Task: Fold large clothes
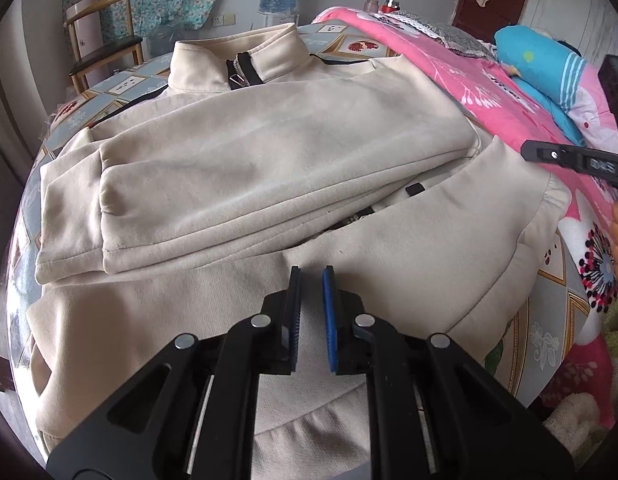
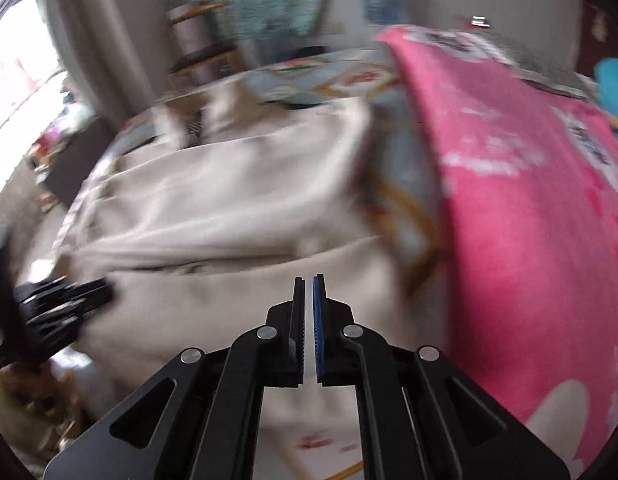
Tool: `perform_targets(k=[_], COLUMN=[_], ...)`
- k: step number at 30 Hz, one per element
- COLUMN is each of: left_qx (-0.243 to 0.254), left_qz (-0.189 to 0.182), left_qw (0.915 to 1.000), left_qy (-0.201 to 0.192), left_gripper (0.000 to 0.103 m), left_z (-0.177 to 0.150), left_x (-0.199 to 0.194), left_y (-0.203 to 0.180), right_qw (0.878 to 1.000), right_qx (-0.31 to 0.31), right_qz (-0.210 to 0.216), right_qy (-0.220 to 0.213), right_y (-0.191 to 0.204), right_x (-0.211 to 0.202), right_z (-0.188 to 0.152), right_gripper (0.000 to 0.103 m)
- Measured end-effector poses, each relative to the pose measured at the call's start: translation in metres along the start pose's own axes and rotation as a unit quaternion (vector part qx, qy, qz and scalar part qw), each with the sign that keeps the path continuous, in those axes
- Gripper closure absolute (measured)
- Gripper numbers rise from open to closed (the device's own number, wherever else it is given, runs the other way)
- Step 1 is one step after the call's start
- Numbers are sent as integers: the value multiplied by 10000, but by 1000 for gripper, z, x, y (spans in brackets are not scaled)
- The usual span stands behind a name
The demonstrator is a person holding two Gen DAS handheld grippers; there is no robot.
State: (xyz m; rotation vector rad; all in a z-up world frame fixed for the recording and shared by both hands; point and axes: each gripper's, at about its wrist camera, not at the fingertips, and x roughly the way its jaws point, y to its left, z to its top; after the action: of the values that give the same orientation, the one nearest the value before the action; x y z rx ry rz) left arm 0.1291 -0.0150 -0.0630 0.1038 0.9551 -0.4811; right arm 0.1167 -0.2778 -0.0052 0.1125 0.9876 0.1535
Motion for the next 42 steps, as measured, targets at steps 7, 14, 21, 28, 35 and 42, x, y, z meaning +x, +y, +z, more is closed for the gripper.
perform_targets(k=[7,14,21,28,35,42], left_qx=[-384,-1160,-1026,-863,-935,-1532], left_qz=[-671,-1594,-1558,-1186,-477,-268], left_qw=[9970,9795,9815,9891,9942,9878], left_qy=[49,408,438,154,234,28], left_gripper=[96,101,101,101,101,101], left_z=[2,6,8,1,-51,-68], left_x=[3,15,17,-21,-63,-78], left_y=[23,57,51,53,63,94], right_qw=[9936,9923,9824,9831,9725,9767], right_qx=[-589,-747,-1081,-891,-1552,-1292], right_qz=[770,835,1203,1256,1532,1486], right_qy=[587,518,931,990,815,854], right_y=[75,93,134,133,172,152], right_x=[36,24,50,51,40,42], right_z=[-29,-24,-43,-43,-44,-39], right_gripper=[97,97,97,97,97,93])
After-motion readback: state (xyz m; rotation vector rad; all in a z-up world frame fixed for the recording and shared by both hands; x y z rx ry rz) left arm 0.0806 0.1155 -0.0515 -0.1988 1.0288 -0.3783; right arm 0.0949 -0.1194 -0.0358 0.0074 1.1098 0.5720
